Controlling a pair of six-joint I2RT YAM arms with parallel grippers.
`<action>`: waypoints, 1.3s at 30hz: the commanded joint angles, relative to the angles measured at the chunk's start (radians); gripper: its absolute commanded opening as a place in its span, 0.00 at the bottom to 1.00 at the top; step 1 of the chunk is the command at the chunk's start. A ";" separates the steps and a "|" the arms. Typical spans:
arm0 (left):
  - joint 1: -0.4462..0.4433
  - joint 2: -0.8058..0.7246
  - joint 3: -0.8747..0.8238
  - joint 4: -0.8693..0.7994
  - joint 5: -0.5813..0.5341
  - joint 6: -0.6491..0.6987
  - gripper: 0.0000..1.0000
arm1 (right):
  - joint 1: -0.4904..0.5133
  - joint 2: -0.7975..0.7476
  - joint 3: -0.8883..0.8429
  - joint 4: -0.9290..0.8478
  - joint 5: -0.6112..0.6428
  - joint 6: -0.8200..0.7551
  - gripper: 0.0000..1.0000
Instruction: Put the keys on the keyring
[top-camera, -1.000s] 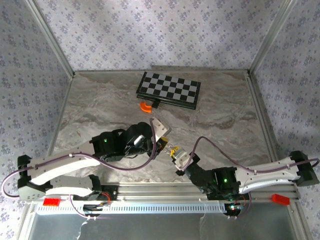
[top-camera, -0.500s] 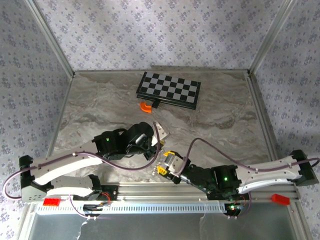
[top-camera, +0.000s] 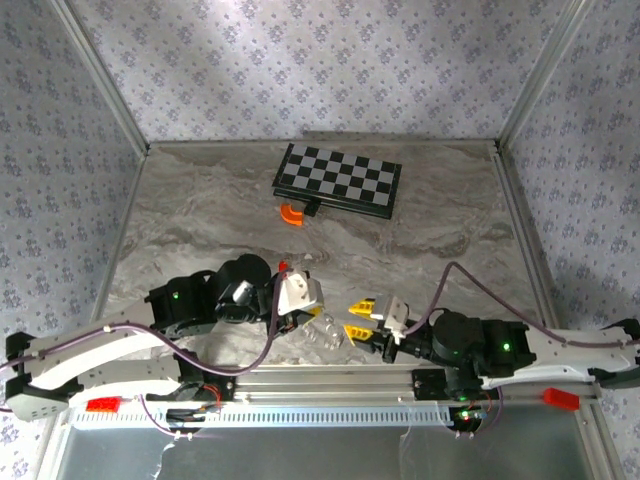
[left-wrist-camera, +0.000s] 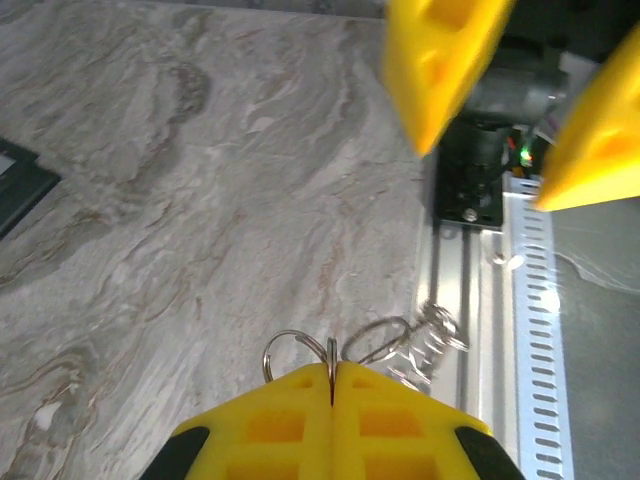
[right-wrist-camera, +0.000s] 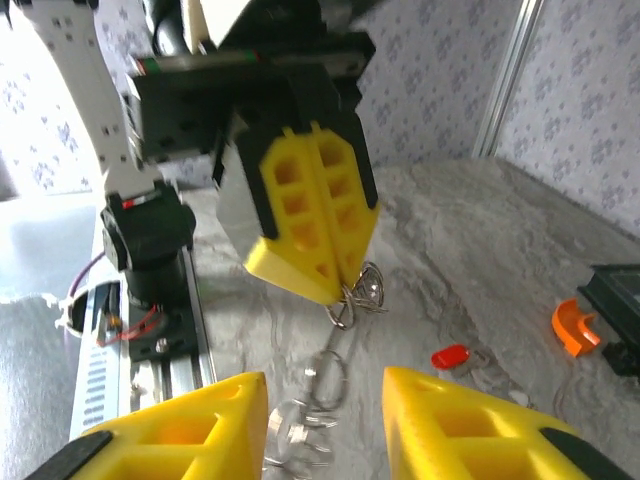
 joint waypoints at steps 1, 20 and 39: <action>-0.012 -0.004 0.021 0.017 0.072 0.062 0.00 | -0.066 0.036 0.051 -0.069 -0.155 -0.001 0.31; -0.050 0.046 0.048 0.003 0.072 0.107 0.00 | -0.237 0.129 0.057 -0.069 -0.483 0.029 0.26; -0.074 0.048 0.058 -0.006 0.060 0.111 0.00 | -0.288 0.200 0.025 0.039 -0.547 0.047 0.24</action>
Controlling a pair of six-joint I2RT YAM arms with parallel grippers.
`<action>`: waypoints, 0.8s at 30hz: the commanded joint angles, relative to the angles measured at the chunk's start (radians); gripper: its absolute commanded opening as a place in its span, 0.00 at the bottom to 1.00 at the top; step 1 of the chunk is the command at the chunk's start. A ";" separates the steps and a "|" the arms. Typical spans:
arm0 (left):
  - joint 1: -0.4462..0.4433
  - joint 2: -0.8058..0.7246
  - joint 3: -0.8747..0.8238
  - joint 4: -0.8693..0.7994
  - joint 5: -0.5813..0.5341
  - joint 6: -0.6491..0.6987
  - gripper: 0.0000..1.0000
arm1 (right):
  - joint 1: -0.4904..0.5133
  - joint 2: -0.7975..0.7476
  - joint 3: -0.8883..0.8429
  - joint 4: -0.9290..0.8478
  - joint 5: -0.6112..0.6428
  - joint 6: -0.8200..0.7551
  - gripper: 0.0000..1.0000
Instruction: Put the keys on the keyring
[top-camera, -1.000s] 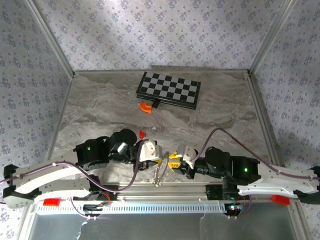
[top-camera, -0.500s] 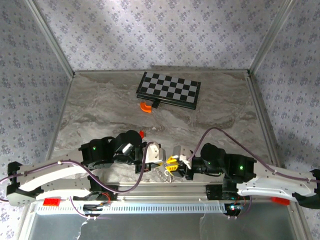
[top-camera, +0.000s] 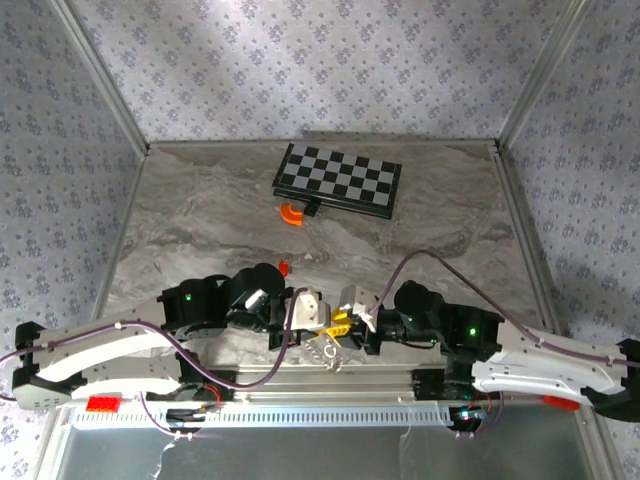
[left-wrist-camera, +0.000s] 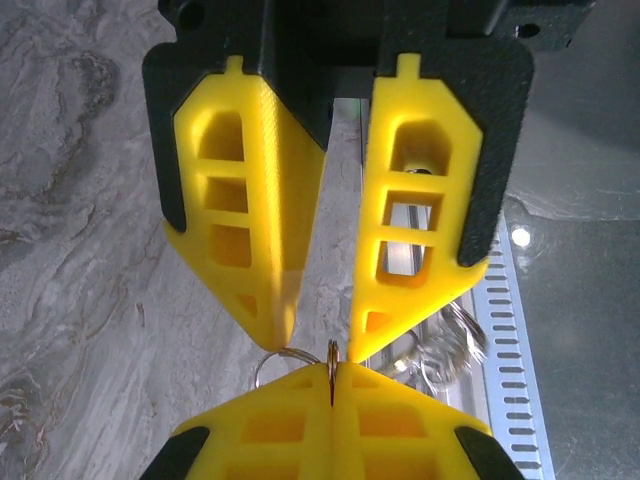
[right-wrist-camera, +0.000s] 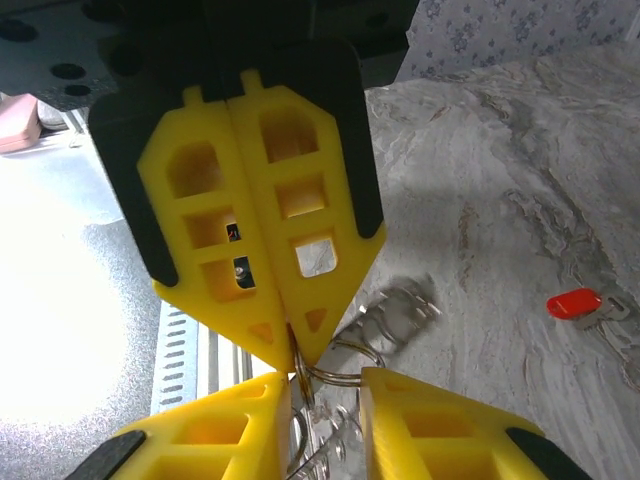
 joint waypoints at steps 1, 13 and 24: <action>-0.009 -0.002 0.054 0.039 0.013 0.019 0.00 | 0.000 0.005 -0.008 0.038 -0.048 0.016 0.23; -0.009 -0.012 0.038 0.040 0.002 0.014 0.00 | 0.004 -0.084 -0.038 -0.014 -0.041 0.050 0.35; -0.009 -0.011 0.052 0.035 0.011 0.016 0.00 | 0.014 -0.082 -0.057 -0.022 -0.045 0.062 0.29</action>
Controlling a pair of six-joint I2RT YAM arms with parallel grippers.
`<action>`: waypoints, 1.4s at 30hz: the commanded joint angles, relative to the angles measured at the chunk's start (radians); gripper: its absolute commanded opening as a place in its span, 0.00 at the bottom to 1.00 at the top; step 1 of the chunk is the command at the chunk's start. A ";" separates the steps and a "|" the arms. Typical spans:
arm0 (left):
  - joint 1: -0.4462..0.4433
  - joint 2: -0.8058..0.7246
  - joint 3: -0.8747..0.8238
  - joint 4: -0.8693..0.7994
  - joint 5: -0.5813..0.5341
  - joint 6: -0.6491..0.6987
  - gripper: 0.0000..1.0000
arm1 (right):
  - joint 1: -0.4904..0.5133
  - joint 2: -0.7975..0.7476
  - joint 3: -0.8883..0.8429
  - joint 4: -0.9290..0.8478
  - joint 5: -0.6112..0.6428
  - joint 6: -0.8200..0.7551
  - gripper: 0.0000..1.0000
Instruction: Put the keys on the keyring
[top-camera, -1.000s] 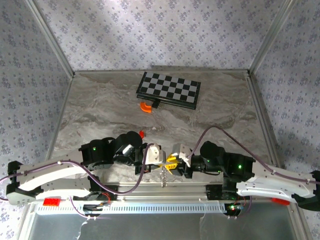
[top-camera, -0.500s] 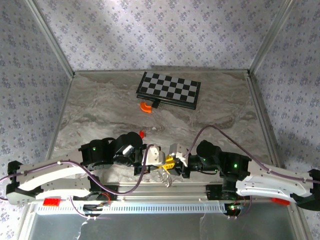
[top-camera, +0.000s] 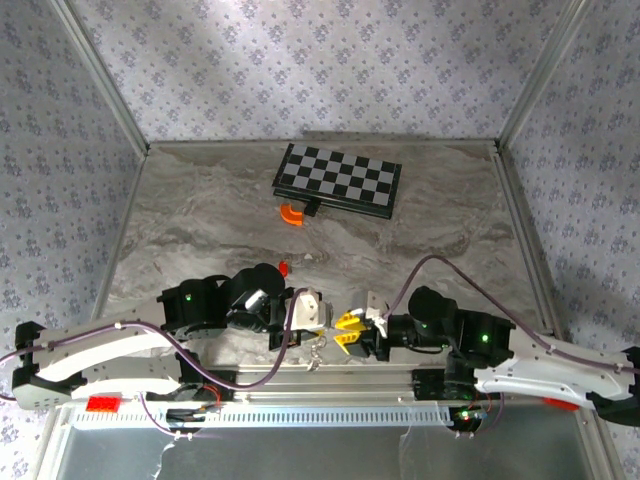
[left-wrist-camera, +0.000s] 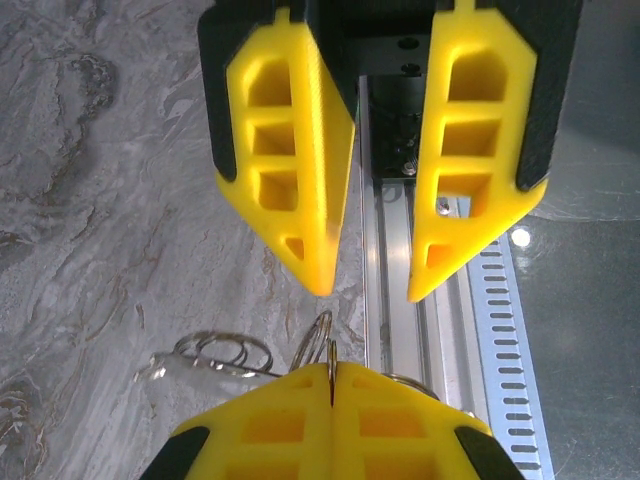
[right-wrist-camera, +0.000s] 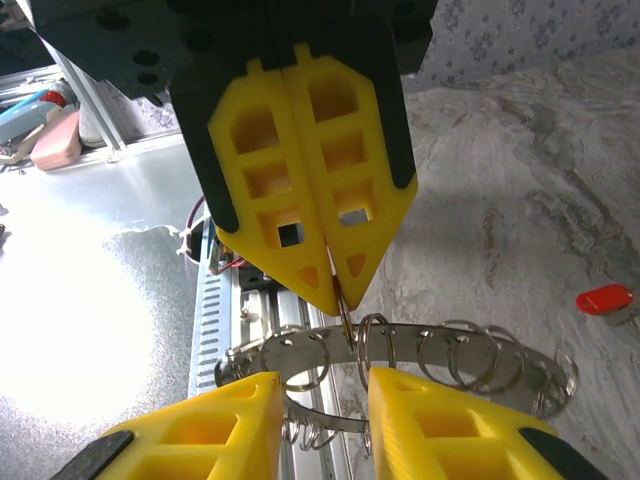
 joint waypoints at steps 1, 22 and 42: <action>-0.007 -0.011 0.050 0.030 0.010 0.014 0.00 | 0.006 0.019 -0.001 -0.003 -0.017 0.014 0.28; -0.010 -0.005 0.062 0.022 0.022 0.019 0.00 | 0.011 0.052 -0.039 0.120 -0.042 0.035 0.27; -0.009 -0.025 0.049 0.034 0.026 0.007 0.00 | 0.186 -0.070 -0.094 0.160 0.285 -0.034 0.27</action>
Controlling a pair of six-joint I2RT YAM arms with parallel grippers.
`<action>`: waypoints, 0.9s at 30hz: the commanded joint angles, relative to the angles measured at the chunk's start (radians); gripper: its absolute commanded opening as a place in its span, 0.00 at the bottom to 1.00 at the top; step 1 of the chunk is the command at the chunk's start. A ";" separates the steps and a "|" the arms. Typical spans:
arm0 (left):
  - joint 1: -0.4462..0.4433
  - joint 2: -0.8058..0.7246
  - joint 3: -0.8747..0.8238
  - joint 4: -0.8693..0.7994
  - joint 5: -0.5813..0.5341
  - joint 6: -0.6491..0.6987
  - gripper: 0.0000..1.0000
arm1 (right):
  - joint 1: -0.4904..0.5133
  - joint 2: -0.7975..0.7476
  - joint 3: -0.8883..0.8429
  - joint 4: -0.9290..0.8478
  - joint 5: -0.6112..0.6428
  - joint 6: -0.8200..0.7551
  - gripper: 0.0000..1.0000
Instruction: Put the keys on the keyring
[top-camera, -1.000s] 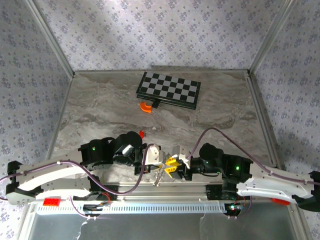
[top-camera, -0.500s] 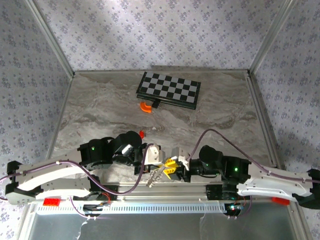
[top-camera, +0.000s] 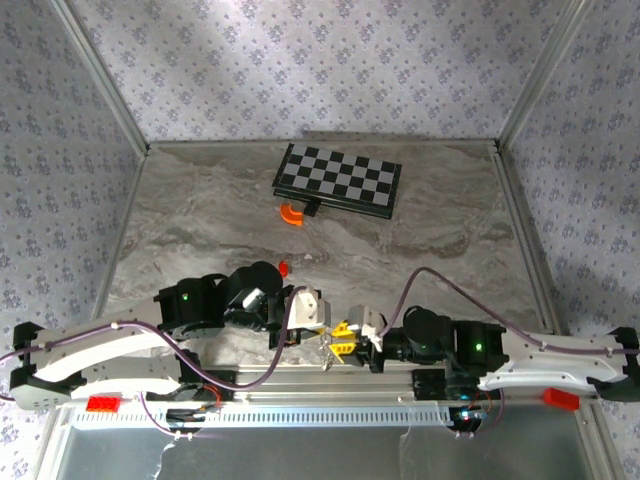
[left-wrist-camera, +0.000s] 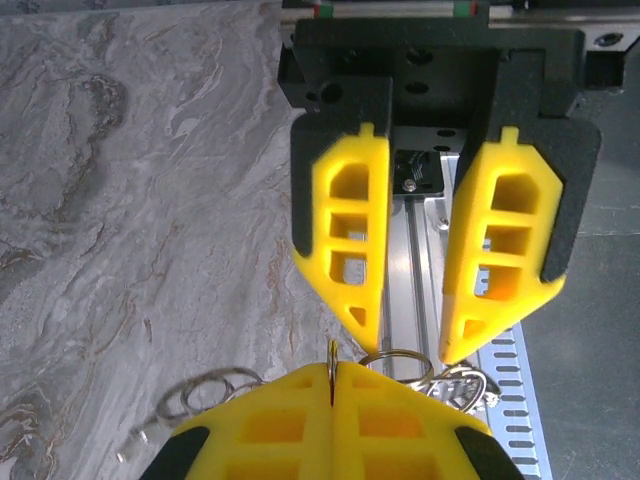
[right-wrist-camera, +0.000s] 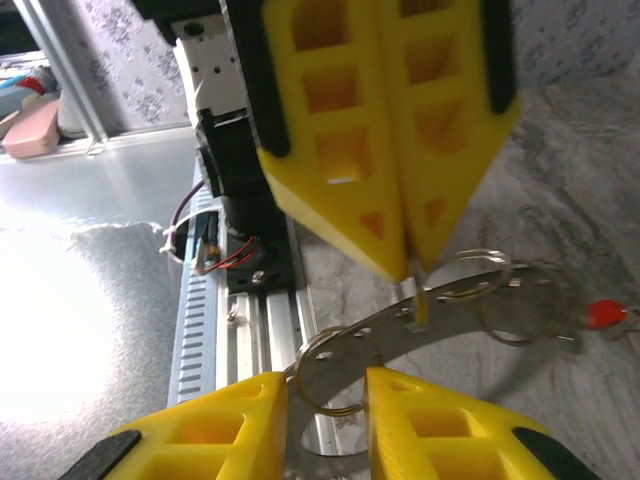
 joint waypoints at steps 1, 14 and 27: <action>-0.007 -0.023 0.027 0.030 0.026 0.006 0.00 | 0.007 -0.048 -0.018 0.063 0.061 -0.030 0.27; -0.007 -0.012 0.035 0.025 0.037 0.006 0.00 | -0.009 -0.023 -0.004 0.074 0.055 -0.070 0.25; -0.014 0.007 0.047 -0.004 0.018 0.007 0.00 | -0.032 0.024 0.015 0.102 0.055 -0.084 0.20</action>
